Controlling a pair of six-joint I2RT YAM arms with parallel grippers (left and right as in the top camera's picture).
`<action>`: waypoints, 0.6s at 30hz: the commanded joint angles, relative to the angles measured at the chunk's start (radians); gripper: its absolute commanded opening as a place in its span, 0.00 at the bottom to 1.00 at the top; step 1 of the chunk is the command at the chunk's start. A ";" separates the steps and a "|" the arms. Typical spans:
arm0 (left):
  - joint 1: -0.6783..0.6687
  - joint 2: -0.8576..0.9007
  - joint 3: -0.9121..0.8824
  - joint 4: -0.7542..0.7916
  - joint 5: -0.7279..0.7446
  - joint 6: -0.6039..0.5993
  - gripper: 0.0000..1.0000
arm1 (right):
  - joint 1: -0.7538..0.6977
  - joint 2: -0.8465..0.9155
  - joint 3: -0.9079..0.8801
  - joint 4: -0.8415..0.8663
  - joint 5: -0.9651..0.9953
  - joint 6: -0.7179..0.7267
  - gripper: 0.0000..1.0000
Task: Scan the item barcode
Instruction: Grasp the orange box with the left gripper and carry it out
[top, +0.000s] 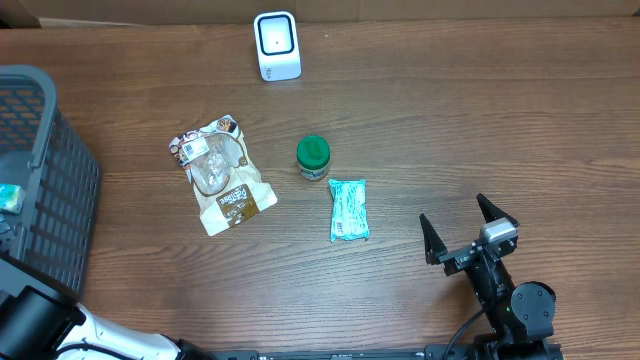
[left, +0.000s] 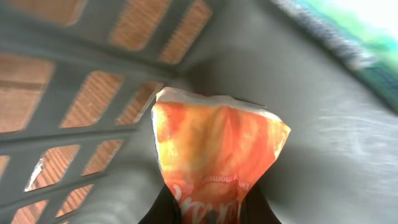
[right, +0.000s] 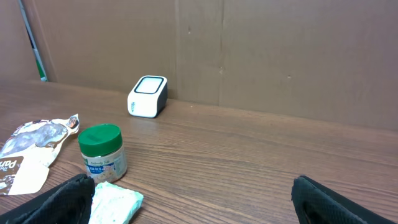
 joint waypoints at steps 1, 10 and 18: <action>-0.064 -0.052 -0.002 -0.023 0.031 -0.061 0.04 | -0.002 -0.008 -0.011 0.005 -0.005 0.006 1.00; -0.200 -0.500 0.023 -0.055 0.031 -0.408 0.04 | -0.002 -0.008 -0.011 0.005 -0.005 0.006 1.00; -0.296 -0.835 0.023 -0.133 0.391 -0.654 0.04 | -0.002 -0.008 -0.011 0.005 -0.005 0.006 1.00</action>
